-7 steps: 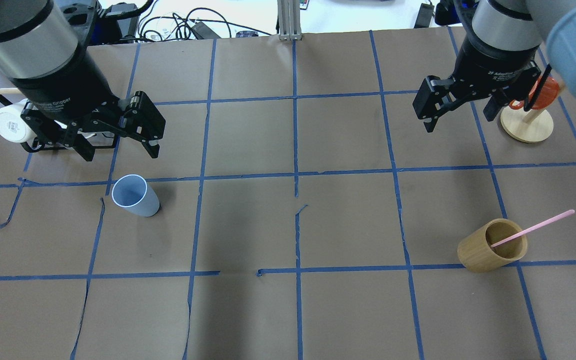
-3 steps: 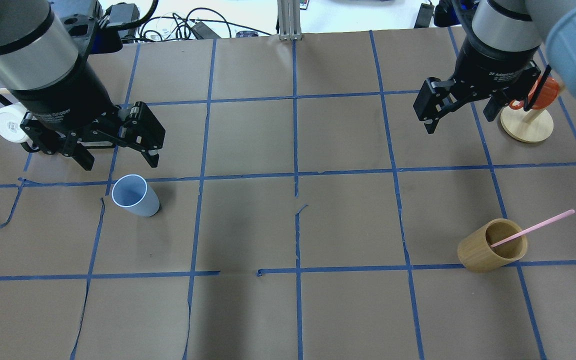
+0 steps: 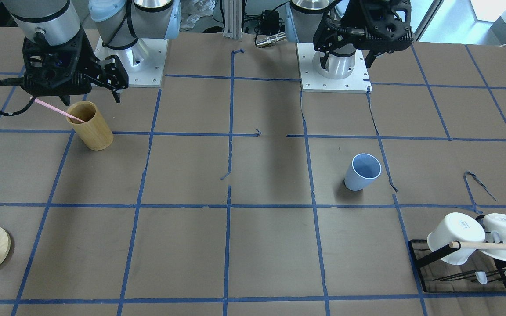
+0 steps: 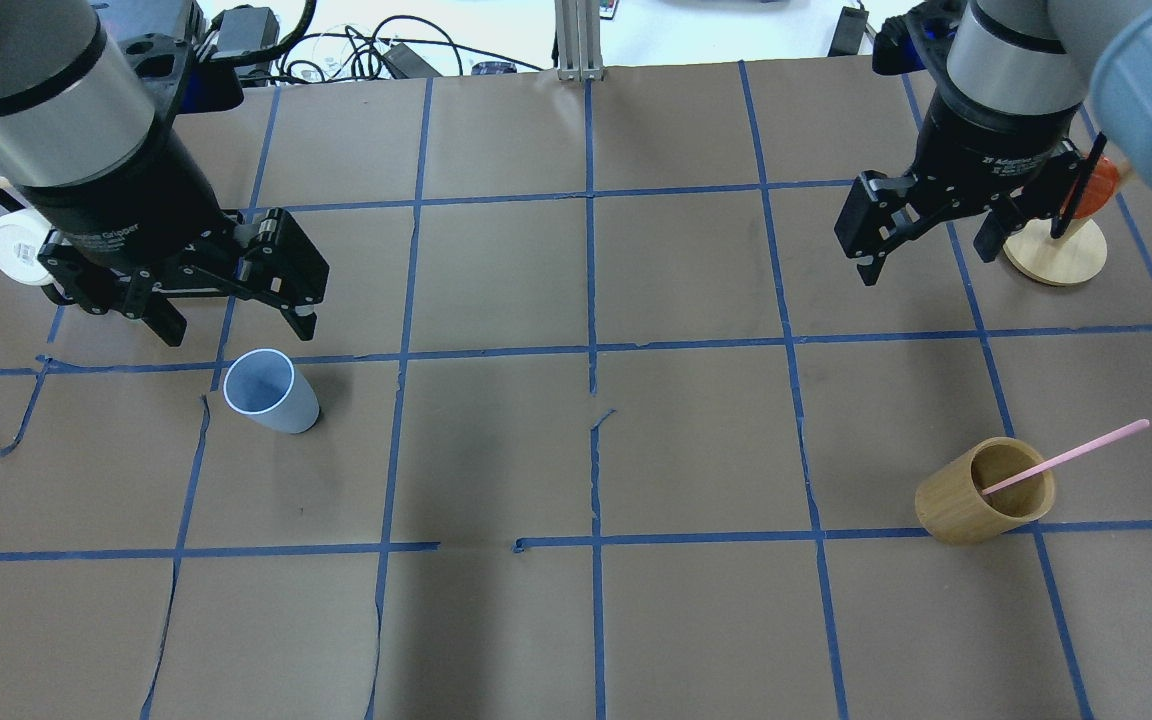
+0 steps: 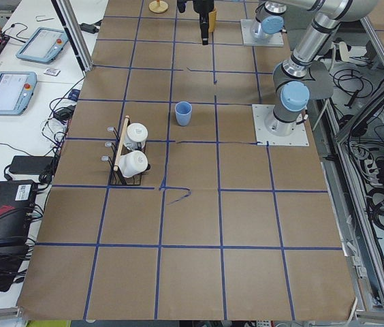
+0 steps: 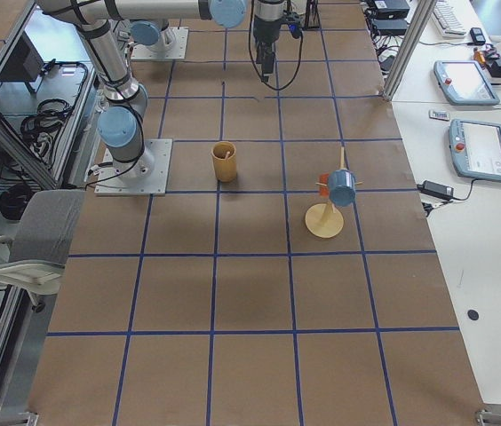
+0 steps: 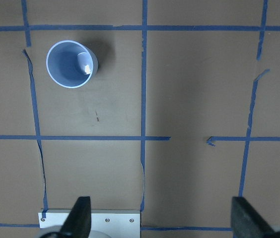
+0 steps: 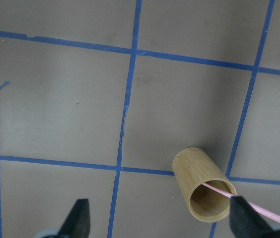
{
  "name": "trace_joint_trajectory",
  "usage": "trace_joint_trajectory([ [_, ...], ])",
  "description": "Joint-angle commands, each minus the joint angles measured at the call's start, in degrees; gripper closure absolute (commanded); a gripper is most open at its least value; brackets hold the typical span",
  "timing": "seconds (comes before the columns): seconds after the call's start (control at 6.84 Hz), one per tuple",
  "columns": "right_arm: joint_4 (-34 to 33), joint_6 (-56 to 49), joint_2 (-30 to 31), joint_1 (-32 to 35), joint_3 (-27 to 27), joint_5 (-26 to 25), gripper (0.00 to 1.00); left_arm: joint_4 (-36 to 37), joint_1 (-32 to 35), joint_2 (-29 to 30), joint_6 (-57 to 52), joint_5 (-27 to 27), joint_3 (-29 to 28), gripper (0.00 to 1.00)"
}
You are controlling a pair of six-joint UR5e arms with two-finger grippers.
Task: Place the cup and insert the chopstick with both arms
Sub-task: 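Lower the left gripper onto the blue cup while the right descends to the chopstick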
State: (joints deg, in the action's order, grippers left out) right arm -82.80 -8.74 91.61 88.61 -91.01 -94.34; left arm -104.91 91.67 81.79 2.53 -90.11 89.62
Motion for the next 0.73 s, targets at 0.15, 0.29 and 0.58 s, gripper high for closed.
trace_joint_trajectory([
  [0.15, 5.18, -8.24, -2.13, -8.67, -1.79, -4.07, 0.0, -0.12, -0.7, -0.49, -1.55, -0.33, 0.73, 0.0],
  [0.29, 5.19, -10.13, -2.23, -11.76, -4.07, -7.14, 0.0, -0.03, -2.1, -0.58, -4.69, -0.42, 1.6, 0.0],
  [0.58, 7.02, -21.52, -2.32, -15.82, -10.65, -18.87, 0.0, 0.4, -7.8, -0.49, -12.92, -0.07, 4.49, 0.0],
])
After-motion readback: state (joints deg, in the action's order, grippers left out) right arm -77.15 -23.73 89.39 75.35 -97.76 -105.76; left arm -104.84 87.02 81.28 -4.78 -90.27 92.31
